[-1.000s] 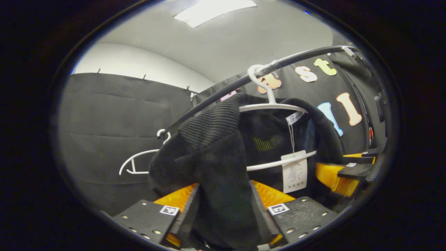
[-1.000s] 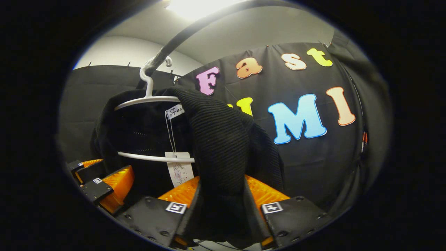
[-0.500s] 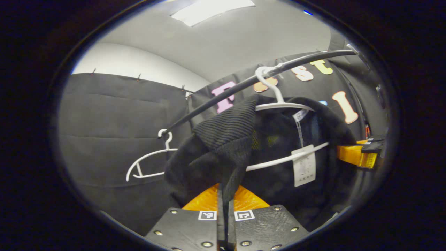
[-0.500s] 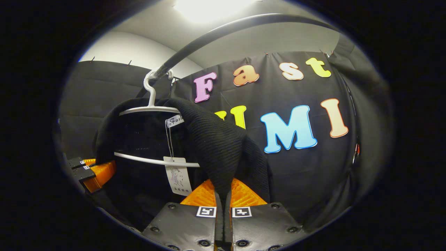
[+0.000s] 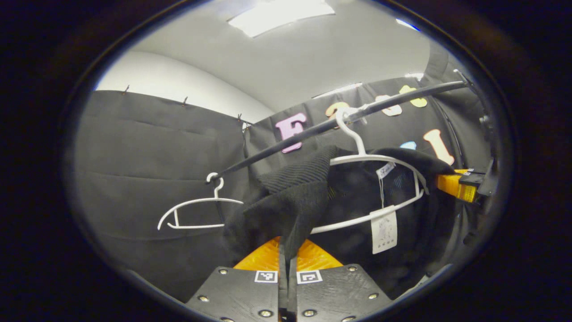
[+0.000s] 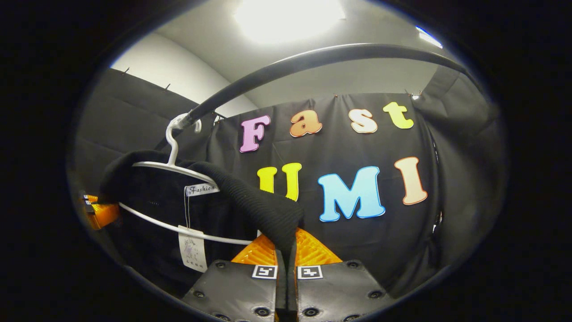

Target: Grasp the clothes on the hanger with both hands and then place them into the laundry hamper below.

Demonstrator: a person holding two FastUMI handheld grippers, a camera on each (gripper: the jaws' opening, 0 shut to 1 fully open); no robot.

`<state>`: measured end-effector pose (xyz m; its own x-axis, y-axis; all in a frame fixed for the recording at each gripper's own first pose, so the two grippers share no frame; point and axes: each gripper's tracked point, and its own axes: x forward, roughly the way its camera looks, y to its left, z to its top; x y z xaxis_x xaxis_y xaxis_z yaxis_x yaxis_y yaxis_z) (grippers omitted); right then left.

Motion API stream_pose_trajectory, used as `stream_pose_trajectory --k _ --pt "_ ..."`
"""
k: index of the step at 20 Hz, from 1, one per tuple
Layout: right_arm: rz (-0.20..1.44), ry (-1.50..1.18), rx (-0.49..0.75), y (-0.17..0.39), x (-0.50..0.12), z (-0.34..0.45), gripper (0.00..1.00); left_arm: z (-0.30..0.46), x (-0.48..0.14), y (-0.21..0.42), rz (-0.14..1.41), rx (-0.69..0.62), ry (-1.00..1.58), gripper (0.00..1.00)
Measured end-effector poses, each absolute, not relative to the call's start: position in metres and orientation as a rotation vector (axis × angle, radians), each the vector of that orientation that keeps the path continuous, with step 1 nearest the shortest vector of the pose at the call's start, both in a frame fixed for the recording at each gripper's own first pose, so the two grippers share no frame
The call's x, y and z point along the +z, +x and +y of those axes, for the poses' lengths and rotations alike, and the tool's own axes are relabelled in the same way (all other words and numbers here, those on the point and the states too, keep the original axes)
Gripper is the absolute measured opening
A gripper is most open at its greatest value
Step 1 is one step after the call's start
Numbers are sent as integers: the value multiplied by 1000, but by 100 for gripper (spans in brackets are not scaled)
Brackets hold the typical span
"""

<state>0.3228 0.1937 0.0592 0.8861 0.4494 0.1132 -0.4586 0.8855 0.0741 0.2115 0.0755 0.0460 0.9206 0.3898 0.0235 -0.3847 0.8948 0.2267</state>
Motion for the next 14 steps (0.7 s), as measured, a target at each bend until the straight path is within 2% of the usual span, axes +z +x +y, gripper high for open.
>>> stream_pose_trajectory --k 8,14 --pt "-198 84 428 322 96 170 2 115 119 179 -63 467 253 2" --pt "-238 85 415 340 110 167 2 131 148 187 -107 444 294 2"
